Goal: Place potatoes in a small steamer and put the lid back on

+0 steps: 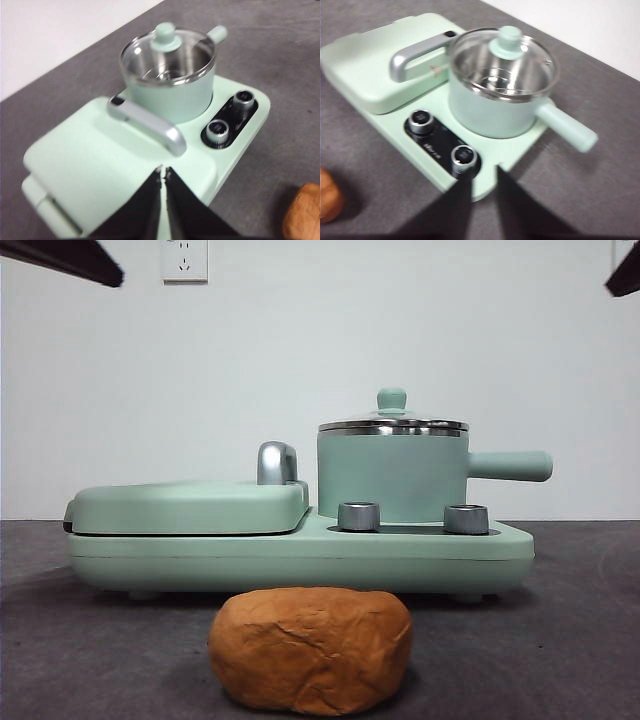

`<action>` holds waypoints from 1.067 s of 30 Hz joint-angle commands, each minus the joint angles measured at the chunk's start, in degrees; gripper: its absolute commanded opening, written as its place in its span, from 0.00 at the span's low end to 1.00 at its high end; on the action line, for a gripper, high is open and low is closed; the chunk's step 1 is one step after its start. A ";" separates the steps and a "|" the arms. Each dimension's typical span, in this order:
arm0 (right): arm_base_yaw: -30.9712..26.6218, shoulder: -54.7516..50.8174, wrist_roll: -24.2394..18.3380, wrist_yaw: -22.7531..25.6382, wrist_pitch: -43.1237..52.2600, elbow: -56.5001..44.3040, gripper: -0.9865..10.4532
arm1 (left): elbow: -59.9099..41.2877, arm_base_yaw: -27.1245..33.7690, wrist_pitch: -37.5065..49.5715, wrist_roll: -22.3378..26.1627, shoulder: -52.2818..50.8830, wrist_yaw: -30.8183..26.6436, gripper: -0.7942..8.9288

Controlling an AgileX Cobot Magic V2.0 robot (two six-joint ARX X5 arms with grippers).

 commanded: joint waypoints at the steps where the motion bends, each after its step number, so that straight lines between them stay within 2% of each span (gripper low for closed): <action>1: 1.31 0.26 -0.77 -0.13 0.46 1.03 0.34 | 1.33 -0.98 1.81 0.02 0.39 0.35 0.32; 3: 1.70 0.13 -0.57 -0.13 0.44 1.03 0.34 | 1.33 -1.49 2.64 -0.79 0.39 0.35 0.38; 15: 1.81 0.15 1.40 -0.13 0.44 1.03 0.34 | 1.33 -3.50 4.76 -2.47 1.01 0.11 0.37; 20: 1.81 0.15 2.32 -0.11 0.48 1.03 0.34 | 1.33 -4.81 12.31 -9.16 4.52 -1.51 0.37; 25: 1.81 0.15 4.33 -0.13 0.63 1.03 0.34 | 1.36 -7.28 21.90 -13.55 10.67 -2.32 0.37; 32: 1.81 0.13 5.88 -0.13 2.34 1.03 0.34 | 3.30 -11.85 32.04 -16.50 21.49 -7.43 0.37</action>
